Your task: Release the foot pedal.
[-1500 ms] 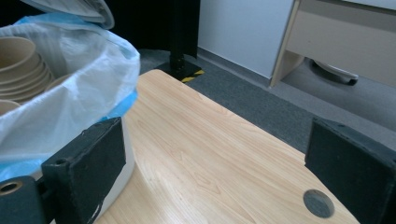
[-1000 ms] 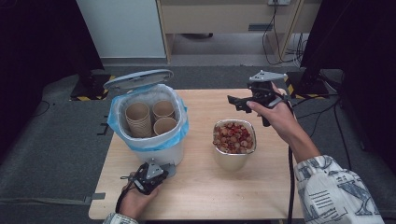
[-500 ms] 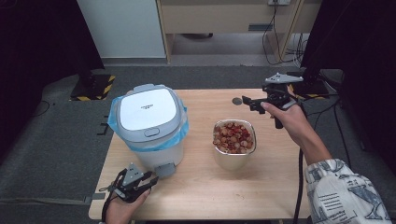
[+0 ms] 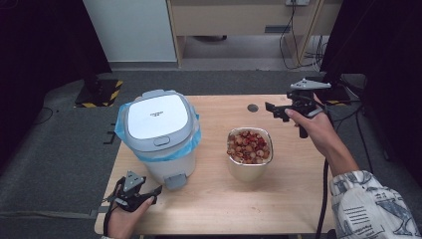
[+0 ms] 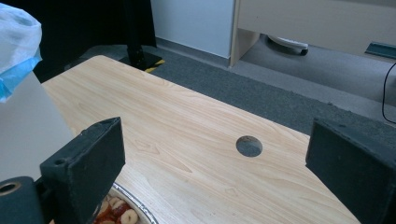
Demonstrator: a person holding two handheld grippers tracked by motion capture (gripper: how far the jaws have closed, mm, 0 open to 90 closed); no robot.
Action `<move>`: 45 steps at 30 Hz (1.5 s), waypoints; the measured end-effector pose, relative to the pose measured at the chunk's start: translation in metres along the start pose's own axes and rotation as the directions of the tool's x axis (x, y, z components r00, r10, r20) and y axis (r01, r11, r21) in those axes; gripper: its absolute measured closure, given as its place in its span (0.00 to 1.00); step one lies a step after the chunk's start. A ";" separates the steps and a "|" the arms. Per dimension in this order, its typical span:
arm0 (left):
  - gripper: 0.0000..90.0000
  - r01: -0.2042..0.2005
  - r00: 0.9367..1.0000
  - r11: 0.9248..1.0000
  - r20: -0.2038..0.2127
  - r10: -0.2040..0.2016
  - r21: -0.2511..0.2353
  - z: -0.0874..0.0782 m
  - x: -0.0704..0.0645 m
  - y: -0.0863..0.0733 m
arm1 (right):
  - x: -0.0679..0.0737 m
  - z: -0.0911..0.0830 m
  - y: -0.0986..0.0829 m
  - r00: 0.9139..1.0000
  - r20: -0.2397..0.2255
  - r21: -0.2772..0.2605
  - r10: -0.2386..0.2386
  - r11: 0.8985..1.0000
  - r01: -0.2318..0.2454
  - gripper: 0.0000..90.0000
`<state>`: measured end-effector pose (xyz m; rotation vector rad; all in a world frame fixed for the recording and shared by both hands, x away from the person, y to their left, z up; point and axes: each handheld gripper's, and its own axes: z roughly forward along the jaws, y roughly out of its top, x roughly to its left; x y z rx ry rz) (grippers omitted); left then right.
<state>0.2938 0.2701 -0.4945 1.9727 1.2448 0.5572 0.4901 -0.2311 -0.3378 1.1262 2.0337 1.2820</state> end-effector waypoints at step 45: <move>0.11 0.004 0.994 0.999 -0.109 0.000 0.044 0.014 0.028 -0.012 | -0.027 -0.021 -0.150 0.989 0.081 0.158 0.120 0.979 -0.132 0.08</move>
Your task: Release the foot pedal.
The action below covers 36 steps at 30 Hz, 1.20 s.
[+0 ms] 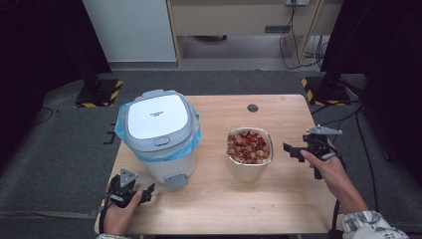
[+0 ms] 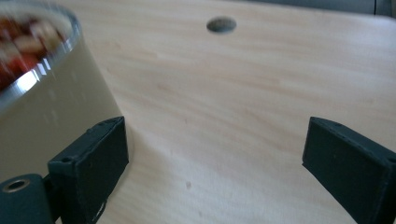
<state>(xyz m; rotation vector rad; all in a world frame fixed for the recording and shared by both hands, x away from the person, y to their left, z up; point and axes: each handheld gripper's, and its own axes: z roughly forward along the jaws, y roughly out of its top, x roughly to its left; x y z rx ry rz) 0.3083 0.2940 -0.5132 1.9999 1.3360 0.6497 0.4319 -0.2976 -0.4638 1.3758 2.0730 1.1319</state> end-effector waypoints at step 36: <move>0.04 0.031 0.999 0.998 0.029 -0.032 0.048 0.021 0.013 -0.012 | 0.007 0.046 -0.061 0.992 0.121 0.140 -0.032 0.990 0.014 0.06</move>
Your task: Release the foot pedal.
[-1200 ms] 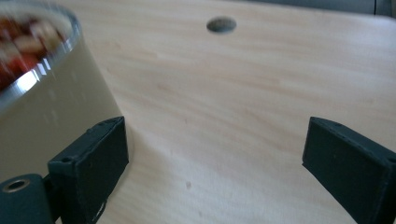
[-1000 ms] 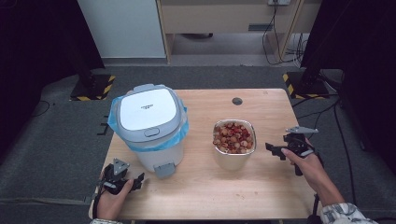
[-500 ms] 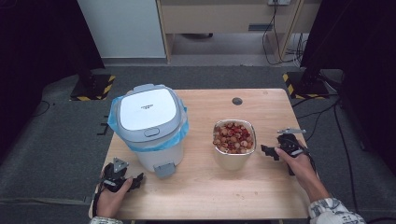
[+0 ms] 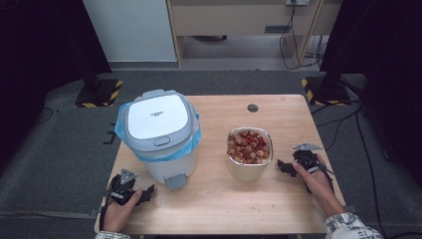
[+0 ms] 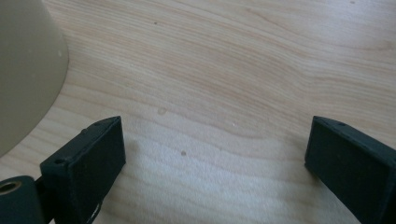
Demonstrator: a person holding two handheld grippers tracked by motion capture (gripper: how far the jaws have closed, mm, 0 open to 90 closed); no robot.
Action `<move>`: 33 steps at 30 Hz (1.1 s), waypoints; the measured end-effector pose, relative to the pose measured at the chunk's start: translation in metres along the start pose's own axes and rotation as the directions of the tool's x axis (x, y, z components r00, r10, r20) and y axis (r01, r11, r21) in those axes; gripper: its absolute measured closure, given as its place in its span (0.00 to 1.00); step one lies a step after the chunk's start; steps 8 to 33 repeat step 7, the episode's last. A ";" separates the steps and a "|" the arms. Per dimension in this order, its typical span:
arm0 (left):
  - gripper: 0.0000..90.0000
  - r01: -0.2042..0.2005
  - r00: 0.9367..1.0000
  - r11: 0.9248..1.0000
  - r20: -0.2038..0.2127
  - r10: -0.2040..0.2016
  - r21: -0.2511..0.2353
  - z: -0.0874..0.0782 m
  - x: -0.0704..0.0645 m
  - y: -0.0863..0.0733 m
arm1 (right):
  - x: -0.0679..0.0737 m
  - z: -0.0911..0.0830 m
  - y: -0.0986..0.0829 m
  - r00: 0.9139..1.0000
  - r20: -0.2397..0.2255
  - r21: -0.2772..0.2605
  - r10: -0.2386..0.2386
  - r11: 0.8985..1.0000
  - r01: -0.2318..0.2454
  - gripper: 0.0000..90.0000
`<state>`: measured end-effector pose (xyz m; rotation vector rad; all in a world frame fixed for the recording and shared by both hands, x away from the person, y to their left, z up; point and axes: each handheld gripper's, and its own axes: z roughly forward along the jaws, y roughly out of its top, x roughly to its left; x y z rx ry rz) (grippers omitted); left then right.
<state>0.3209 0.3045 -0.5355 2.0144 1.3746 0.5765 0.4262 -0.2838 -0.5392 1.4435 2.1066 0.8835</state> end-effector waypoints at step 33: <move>0.03 -0.004 1.000 1.000 0.004 0.004 0.000 0.000 -0.001 0.000 | 0.003 -0.001 -0.002 1.000 0.008 0.004 0.009 1.000 -0.009 0.04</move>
